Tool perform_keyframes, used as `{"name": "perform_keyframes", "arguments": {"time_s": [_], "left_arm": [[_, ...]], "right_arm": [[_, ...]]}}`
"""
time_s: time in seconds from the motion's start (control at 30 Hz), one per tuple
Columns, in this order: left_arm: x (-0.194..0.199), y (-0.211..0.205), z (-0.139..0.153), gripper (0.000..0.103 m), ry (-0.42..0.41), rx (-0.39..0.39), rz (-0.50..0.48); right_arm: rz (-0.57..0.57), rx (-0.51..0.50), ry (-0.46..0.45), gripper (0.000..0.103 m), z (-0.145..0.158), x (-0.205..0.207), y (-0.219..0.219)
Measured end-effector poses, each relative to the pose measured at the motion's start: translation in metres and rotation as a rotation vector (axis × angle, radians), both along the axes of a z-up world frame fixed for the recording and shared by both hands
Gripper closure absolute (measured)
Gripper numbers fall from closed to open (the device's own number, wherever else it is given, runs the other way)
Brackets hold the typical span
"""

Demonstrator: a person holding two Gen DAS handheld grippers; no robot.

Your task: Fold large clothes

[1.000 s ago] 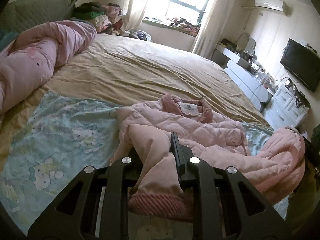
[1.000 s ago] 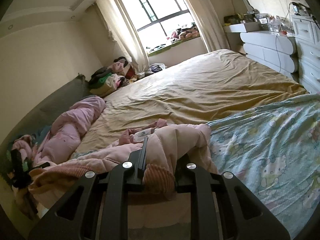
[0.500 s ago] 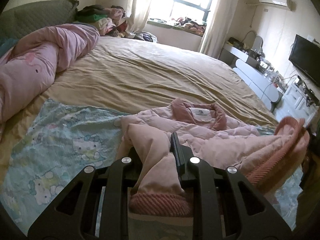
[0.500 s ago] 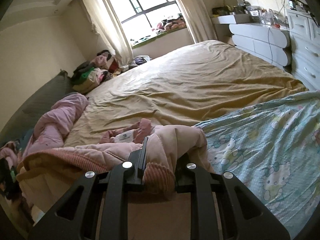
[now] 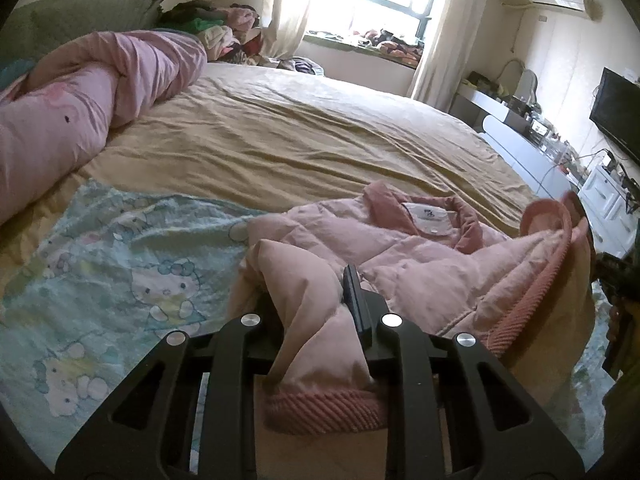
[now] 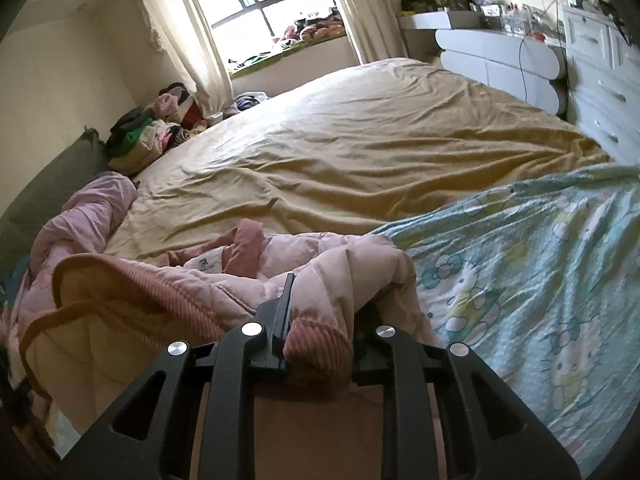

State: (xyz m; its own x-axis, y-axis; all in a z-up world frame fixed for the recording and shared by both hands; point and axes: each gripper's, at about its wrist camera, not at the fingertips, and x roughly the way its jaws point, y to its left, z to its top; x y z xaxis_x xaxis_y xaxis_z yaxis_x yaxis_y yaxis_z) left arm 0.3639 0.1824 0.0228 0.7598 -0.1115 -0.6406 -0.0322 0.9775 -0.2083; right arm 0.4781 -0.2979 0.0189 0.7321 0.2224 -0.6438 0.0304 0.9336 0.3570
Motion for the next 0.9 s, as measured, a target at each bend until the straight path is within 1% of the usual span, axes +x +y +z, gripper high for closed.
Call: {"name": "perform_keyframes", "arguments": {"time_s": [0.1,0.13,0.17,0.2,0.23,0.27,0.3,0.33,0.4,0.43,0.53,0.57,0.63,0.7,0.73,0.77,0.8,0.9], "left_arm": [[0.000,0.001,-0.011,0.088,0.001,-0.018,0.001],[0.000,0.001,-0.013,0.088,0.002,-0.023,0.000],[0.001,0.003,-0.015,0.088,0.004,-0.027,-0.003],[0.002,0.003,-0.015,0.088,0.005,-0.030,-0.007],[0.003,0.005,-0.016,0.087,0.006,-0.034,-0.011],[0.005,0.007,-0.016,0.086,0.008,-0.042,-0.016],[0.006,0.008,-0.016,0.086,0.008,-0.047,-0.018],[0.007,0.009,-0.015,0.086,0.009,-0.051,-0.017],[0.011,0.010,-0.015,0.086,0.014,-0.060,-0.018],[0.012,0.009,-0.015,0.086,0.018,-0.062,-0.018],[0.018,0.007,-0.014,0.086,0.027,-0.051,-0.016],[0.019,0.006,-0.014,0.085,0.028,-0.049,-0.017],[0.022,0.004,-0.009,0.082,0.026,-0.037,-0.016],[0.022,0.004,-0.003,0.069,0.020,-0.059,-0.017],[0.019,0.005,0.001,0.046,0.006,-0.089,-0.027],[0.017,0.005,0.005,0.035,-0.008,-0.104,-0.030],[0.013,0.004,0.012,0.032,-0.029,-0.110,-0.029],[0.004,0.000,0.034,0.017,-0.084,-0.084,-0.017]], "right_arm": [[-0.006,0.062,0.005,0.076,-0.005,0.002,-0.004],[-0.005,0.098,0.001,0.072,-0.005,0.001,-0.008],[-0.002,0.130,-0.003,0.064,-0.003,0.001,-0.010],[0.008,0.183,-0.010,0.060,-0.003,0.000,-0.014],[0.013,0.215,-0.016,0.043,-0.001,-0.001,-0.015],[0.026,0.261,-0.030,0.019,0.000,-0.004,-0.018],[0.019,0.276,-0.045,0.012,0.003,-0.009,-0.018],[0.012,0.274,-0.054,0.011,0.006,-0.014,-0.016],[0.040,0.266,-0.078,0.011,0.011,-0.026,-0.006],[0.058,0.231,-0.087,0.011,0.013,-0.034,0.005],[0.170,0.118,-0.094,0.011,0.012,-0.054,0.043],[0.232,0.063,-0.074,0.011,0.006,-0.061,0.063],[0.301,-0.003,-0.019,0.011,-0.008,-0.066,0.091],[0.313,-0.071,0.045,0.010,-0.025,-0.064,0.111],[0.313,-0.096,0.058,0.010,-0.030,-0.062,0.117],[0.309,-0.138,0.061,0.008,-0.035,-0.060,0.124],[0.306,-0.161,0.061,0.007,-0.039,-0.057,0.129],[0.289,-0.164,0.066,0.005,-0.044,-0.051,0.132]]}}
